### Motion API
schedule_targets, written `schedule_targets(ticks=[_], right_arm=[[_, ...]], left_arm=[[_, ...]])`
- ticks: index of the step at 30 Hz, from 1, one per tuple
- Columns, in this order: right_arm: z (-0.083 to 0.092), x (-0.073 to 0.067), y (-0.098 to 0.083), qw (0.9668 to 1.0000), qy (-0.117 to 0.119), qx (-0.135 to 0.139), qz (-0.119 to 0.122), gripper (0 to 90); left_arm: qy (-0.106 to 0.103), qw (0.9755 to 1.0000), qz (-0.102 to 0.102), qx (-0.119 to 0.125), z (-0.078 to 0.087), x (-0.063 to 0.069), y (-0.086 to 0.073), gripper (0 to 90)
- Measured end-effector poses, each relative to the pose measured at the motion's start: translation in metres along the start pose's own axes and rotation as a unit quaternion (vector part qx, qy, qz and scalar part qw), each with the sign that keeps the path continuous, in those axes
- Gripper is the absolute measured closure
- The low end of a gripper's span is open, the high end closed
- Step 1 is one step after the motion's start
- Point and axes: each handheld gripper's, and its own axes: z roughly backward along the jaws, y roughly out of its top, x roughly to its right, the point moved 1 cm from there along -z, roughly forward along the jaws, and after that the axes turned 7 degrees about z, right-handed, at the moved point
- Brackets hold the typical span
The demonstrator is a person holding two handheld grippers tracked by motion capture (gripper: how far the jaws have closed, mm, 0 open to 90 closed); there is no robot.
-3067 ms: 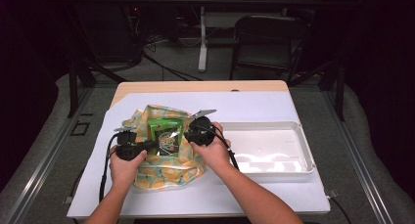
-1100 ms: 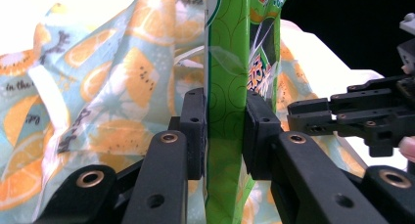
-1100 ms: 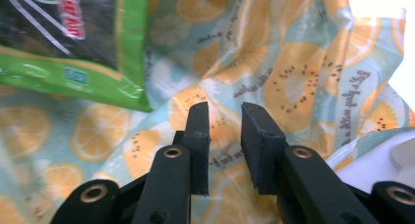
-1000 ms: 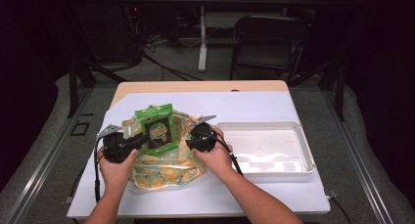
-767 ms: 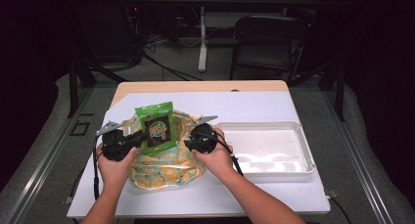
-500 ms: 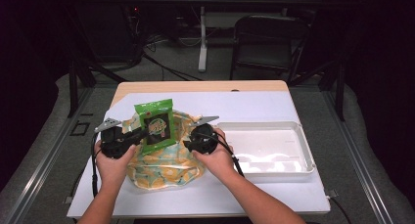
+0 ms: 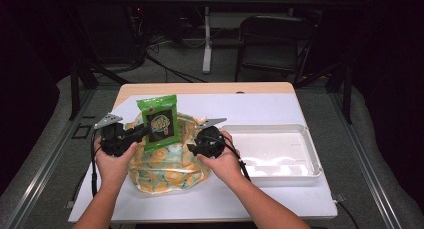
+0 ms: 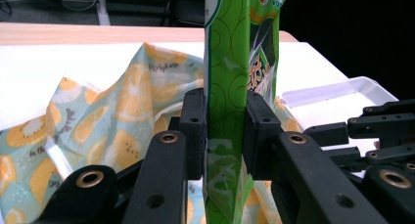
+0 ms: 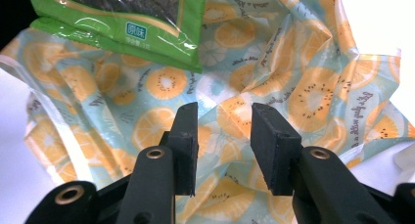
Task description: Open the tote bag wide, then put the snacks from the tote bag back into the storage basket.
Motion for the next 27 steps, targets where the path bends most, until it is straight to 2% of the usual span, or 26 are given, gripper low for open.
schedule_targets(ticks=[7, 12, 27], right_arm=[[0.009, -0.001, 0.000, 1.0000, -0.006, 0.001, 0.007, 61.5], [0.015, 0.001, -0.001, 0.9997, -0.011, 0.002, 0.022, 60.4], [0.041, 0.019, -0.002, 0.9997, -0.009, 0.021, 0.004, 59.5]], left_arm=[[-0.004, 1.0000, -0.005, 0.004, 0.000, 0.007, 0.007, 74.2], [-0.008, 0.9999, -0.007, 0.002, -0.003, 0.012, 0.009, 74.2], [-0.018, 0.9995, -0.024, 0.000, -0.014, 0.035, 0.021, 74.1]])
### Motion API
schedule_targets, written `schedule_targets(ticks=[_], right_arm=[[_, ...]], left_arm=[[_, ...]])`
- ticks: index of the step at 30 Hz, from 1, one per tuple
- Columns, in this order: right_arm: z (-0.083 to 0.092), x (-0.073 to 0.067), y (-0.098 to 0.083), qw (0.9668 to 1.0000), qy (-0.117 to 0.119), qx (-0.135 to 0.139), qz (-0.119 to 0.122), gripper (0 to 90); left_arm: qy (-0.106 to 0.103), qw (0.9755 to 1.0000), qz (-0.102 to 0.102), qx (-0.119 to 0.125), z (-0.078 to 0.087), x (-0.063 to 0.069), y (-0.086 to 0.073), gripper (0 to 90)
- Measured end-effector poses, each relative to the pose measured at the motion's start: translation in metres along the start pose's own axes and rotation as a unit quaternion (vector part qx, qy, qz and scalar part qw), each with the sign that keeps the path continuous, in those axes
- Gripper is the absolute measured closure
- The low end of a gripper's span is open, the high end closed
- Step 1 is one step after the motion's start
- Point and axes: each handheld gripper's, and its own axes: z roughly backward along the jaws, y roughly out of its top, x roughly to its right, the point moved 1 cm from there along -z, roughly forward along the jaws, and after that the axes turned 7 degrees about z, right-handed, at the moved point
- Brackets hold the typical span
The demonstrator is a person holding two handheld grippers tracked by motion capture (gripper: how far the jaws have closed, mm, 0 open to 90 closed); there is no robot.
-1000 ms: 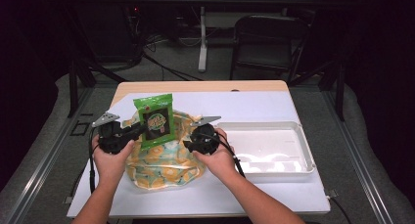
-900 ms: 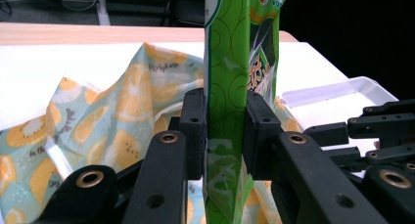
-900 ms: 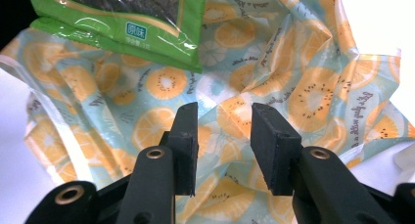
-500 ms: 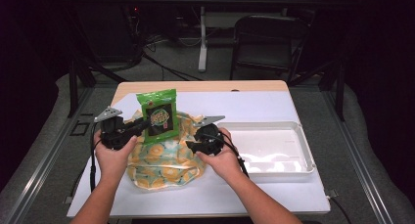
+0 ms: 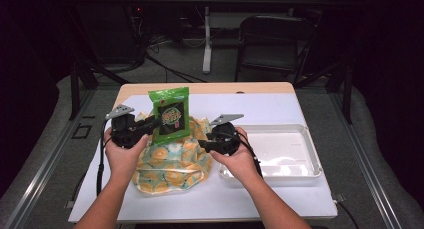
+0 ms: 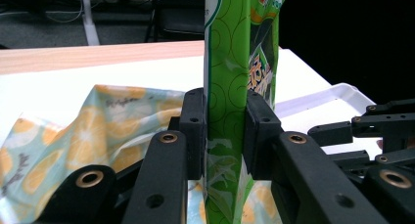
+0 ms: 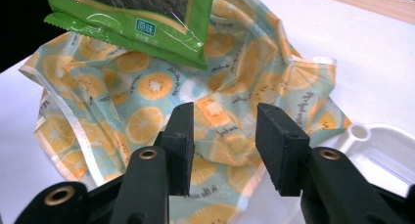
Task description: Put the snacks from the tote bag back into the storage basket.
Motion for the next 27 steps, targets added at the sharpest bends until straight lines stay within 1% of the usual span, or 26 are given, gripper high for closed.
schedule_targets(ticks=[6, 8, 10, 11, 12, 14, 17, 19, 21, 24, 27], right_arm=[[0.012, 0.009, 0.000, 0.9999, -0.004, 0.009, -0.005, 63.2], [0.016, 0.012, -0.001, 0.9999, -0.007, 0.010, -0.004, 64.4], [0.022, 0.016, -0.001, 0.9998, -0.010, 0.015, -0.004, 64.9], [0.024, 0.018, -0.002, 0.9996, -0.011, 0.024, -0.008, 65.4], [0.027, 0.019, -0.002, 0.9996, -0.014, 0.024, -0.009, 65.7], [0.031, 0.022, -0.003, 0.9995, -0.017, 0.024, -0.007, 65.7], [0.038, 0.027, -0.006, 0.9993, -0.025, 0.027, -0.009, 65.7], [0.041, 0.030, -0.009, 0.9991, -0.028, 0.028, -0.015, 65.7], [0.044, 0.035, -0.013, 0.9989, -0.028, 0.030, -0.022, 65.6], [0.047, 0.043, -0.018, 0.9981, -0.043, 0.031, -0.031, 65.5], [0.048, 0.048, -0.021, 0.9975, -0.044, 0.038, -0.040, 65.2]], left_arm=[[-0.006, 1.0000, -0.006, 0.000, -0.006, 0.010, 0.003, 74.1], [-0.006, 0.9999, -0.009, -0.004, -0.009, 0.014, 0.003, 74.1], [-0.006, 0.9999, -0.013, -0.007, -0.011, 0.017, 0.004, 74.1], [-0.007, 0.9999, -0.013, -0.007, -0.013, 0.019, 0.004, 74.1], [-0.007, 0.9998, -0.014, -0.008, -0.014, 0.021, 0.004, 74.1], [-0.010, 0.9998, -0.016, -0.008, -0.017, 0.025, 0.004, 74.1], [-0.020, 0.9996, -0.013, -0.012, -0.024, 0.031, 0.003, 74.1], [-0.026, 0.9994, -0.015, -0.015, -0.029, 0.037, 0.003, 74.1], [-0.030, 0.9992, -0.022, -0.017, -0.033, 0.042, 0.002, 74.1], [-0.028, 0.9990, -0.029, -0.021, -0.040, 0.049, 0.000, 74.1], [-0.031, 0.9986, -0.030, -0.030, -0.048, 0.052, -0.002, 74.0]])
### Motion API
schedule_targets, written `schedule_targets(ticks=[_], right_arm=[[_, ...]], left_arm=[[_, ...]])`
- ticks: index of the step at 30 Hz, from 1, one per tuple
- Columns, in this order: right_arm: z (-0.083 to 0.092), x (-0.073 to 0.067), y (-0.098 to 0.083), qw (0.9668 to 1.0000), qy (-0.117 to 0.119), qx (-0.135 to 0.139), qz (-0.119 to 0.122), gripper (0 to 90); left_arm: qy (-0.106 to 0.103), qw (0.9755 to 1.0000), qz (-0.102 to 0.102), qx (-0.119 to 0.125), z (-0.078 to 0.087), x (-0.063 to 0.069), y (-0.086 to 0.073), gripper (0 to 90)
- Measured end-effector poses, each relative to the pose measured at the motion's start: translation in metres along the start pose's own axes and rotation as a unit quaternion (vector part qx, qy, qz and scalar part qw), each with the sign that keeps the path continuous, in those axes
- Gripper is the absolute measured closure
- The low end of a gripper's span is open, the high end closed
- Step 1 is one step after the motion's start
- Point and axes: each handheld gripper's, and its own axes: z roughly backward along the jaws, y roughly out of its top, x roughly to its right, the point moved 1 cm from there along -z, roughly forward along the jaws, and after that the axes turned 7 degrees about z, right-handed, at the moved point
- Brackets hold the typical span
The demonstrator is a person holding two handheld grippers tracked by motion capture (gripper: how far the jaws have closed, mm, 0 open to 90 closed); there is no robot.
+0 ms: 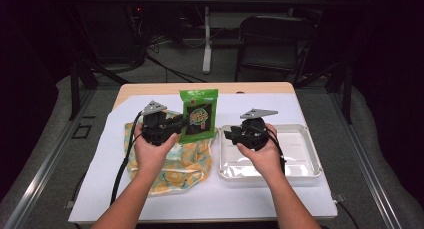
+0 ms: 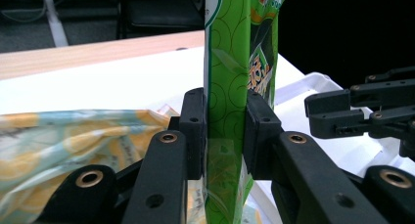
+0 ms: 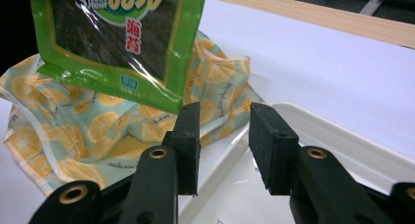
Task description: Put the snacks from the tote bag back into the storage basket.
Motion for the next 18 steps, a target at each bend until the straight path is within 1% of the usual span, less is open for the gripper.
schedule_targets(ticks=[3, 8, 10, 11, 12, 13, 15, 16, 18], right_arm=[[0.001, 0.003, -0.001, 1.0000, -0.003, -0.003, 0.000, 65.0], [0.000, 0.004, -0.005, 1.0000, 0.006, -0.002, -0.005, 64.4], [0.001, 0.005, -0.006, 0.9999, 0.008, -0.003, -0.010, 64.2], [0.001, 0.006, -0.006, 0.9999, 0.009, -0.004, -0.011, 64.2], [0.001, 0.006, -0.007, 0.9998, 0.009, 0.003, -0.015, 64.2], [0.002, 0.007, -0.007, 0.9998, 0.012, 0.002, -0.017, 64.1], [0.002, 0.008, -0.007, 0.9996, 0.018, 0.008, -0.022, 63.9], [0.002, 0.008, -0.008, 0.9994, 0.020, 0.011, -0.026, 63.9], [0.001, 0.008, -0.009, 0.9995, 0.021, 0.007, -0.023, 63.9]], left_arm=[[-0.004, 1.0000, 0.003, -0.001, -0.008, 0.003, -0.002, 74.0], [-0.009, 0.9999, -0.002, -0.010, -0.020, 0.009, -0.005, 73.9], [-0.014, 0.9998, -0.001, -0.014, -0.024, 0.012, -0.007, 73.9], [-0.015, 0.9998, -0.004, -0.015, -0.025, 0.013, -0.008, 73.9], [-0.018, 0.9997, -0.005, -0.017, -0.026, 0.014, -0.009, 73.9], [-0.020, 0.9996, -0.005, -0.019, -0.027, 0.016, -0.010, 73.9], [-0.020, 0.9996, -0.007, -0.016, -0.030, 0.018, -0.012, 73.9], [-0.021, 0.9995, -0.009, -0.021, -0.030, 0.019, -0.013, 73.9], [-0.024, 0.9995, -0.010, -0.019, -0.031, 0.020, -0.015, 73.9]])
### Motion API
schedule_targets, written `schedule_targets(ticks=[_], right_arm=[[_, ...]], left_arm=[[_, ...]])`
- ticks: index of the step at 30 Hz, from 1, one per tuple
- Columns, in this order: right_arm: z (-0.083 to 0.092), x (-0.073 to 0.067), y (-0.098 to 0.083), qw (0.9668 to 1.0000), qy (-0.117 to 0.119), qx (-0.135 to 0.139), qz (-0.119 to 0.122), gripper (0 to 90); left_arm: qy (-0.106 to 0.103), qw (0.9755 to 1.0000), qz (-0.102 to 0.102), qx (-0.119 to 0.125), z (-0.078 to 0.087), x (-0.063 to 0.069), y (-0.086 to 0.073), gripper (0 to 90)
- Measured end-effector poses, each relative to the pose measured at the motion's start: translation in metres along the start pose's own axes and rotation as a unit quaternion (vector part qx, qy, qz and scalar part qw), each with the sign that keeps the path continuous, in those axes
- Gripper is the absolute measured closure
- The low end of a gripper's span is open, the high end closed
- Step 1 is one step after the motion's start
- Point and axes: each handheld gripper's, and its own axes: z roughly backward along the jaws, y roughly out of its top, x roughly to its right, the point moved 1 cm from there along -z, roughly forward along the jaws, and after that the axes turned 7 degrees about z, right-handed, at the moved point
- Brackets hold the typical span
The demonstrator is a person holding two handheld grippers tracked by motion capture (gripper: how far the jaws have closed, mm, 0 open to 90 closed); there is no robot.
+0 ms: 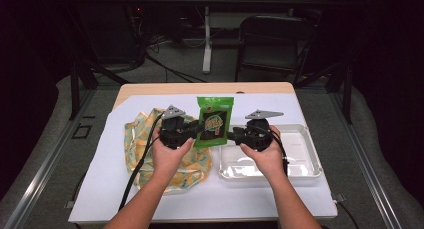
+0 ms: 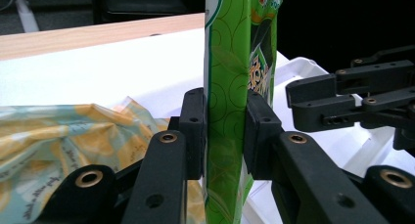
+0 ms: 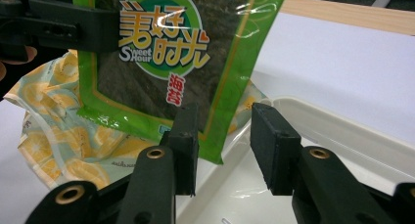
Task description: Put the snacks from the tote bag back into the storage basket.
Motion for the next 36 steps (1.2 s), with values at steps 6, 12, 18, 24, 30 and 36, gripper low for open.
schedule_targets(ticks=[6, 12, 18, 24, 30, 36], right_arm=[[-0.002, 0.001, -0.002, 1.0000, 0.000, 0.003, -0.009, 63.9], [-0.002, 0.007, -0.005, 0.9997, -0.001, 0.011, -0.023, 63.9], [-0.003, 0.011, -0.007, 0.9995, -0.002, 0.014, -0.030, 71.1], [-0.004, 0.014, -0.010, 0.9988, -0.002, 0.018, -0.046, 78.0], [-0.003, 0.018, -0.012, 0.9976, -0.001, 0.023, -0.065, 83.9], [-0.002, 0.020, -0.013, 0.9975, -0.006, 0.022, -0.066, 87.3]], left_arm=[[-0.005, 0.9999, -0.006, -0.007, -0.004, 0.005, -0.004, 73.8], [-0.014, 0.9999, -0.005, -0.008, -0.006, 0.008, -0.006, 73.9], [-0.019, 0.9998, -0.006, -0.010, -0.008, 0.010, -0.007, 73.8], [-0.021, 0.9997, -0.005, -0.012, -0.011, 0.010, -0.008, 73.6], [-0.025, 0.9996, 0.001, -0.014, -0.014, 0.009, -0.008, 73.6], [-0.027, 0.9995, 0.006, -0.015, -0.018, 0.008, -0.008, 73.4]])
